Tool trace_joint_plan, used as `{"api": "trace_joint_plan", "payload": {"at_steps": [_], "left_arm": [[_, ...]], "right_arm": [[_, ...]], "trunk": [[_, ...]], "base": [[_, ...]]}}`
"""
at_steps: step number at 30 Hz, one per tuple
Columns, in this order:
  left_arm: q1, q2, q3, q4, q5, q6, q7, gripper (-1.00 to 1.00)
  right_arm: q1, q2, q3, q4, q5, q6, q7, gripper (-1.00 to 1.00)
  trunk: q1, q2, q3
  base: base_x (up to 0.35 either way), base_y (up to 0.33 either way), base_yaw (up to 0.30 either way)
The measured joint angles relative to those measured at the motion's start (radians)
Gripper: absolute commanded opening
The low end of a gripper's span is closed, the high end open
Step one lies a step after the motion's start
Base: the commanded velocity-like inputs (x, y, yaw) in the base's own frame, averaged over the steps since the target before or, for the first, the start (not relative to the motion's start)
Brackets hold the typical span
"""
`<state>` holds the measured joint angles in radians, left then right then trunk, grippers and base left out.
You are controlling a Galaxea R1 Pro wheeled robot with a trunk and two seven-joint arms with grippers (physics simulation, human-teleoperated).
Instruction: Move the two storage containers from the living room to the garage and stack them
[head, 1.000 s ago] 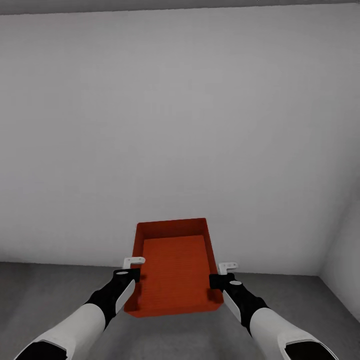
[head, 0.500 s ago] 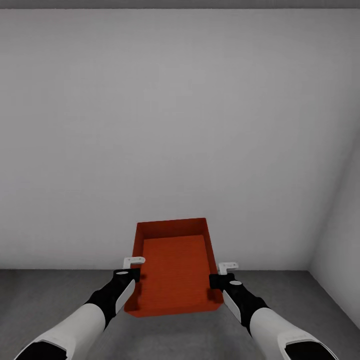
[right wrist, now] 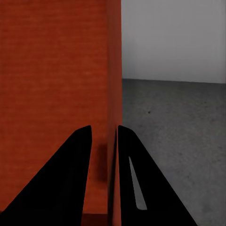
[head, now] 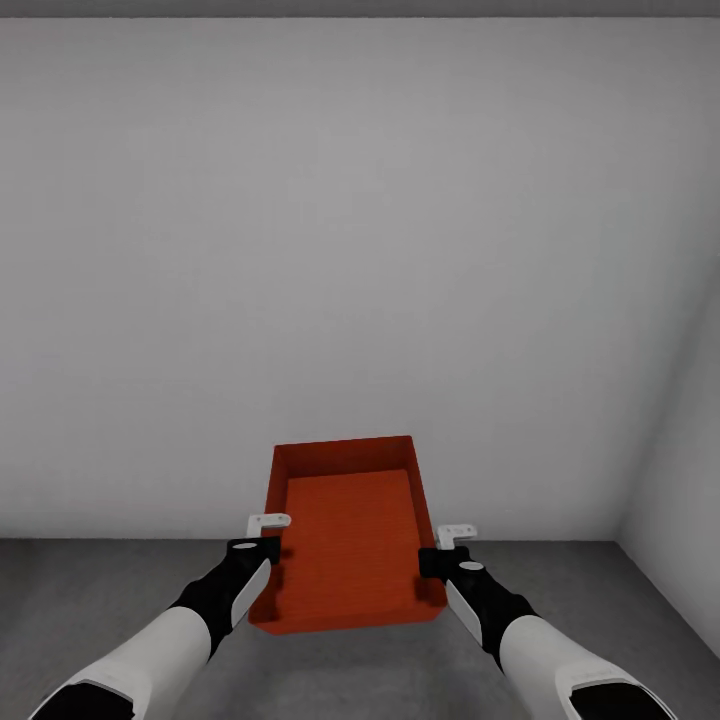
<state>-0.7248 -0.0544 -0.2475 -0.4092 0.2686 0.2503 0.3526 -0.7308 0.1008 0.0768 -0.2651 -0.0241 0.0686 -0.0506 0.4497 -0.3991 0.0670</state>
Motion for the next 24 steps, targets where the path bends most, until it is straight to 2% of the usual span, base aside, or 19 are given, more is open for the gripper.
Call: {"api": "trace_joint_plan", "payload": {"at_steps": [11, 24], "left_arm": [[0.000, 0.000, 0.000, 0.000, -0.001, 0.002, 0.000, -1.00], [0.000, 0.000, 0.001, 0.000, -0.001, 0.004, 0.000, -1.00]], "right_arm": [[0.000, 0.000, 0.000, 0.000, 0.000, 0.001, 0.000, -1.00], [0.000, 0.000, -0.001, 0.000, 0.000, 0.003, 0.000, -1.00]], "trunk": [[0.000, 0.000, -0.001], [0.000, 0.000, -0.020]], "base": [[0.000, 0.000, 0.000], [0.000, 0.000, 0.000]]}}
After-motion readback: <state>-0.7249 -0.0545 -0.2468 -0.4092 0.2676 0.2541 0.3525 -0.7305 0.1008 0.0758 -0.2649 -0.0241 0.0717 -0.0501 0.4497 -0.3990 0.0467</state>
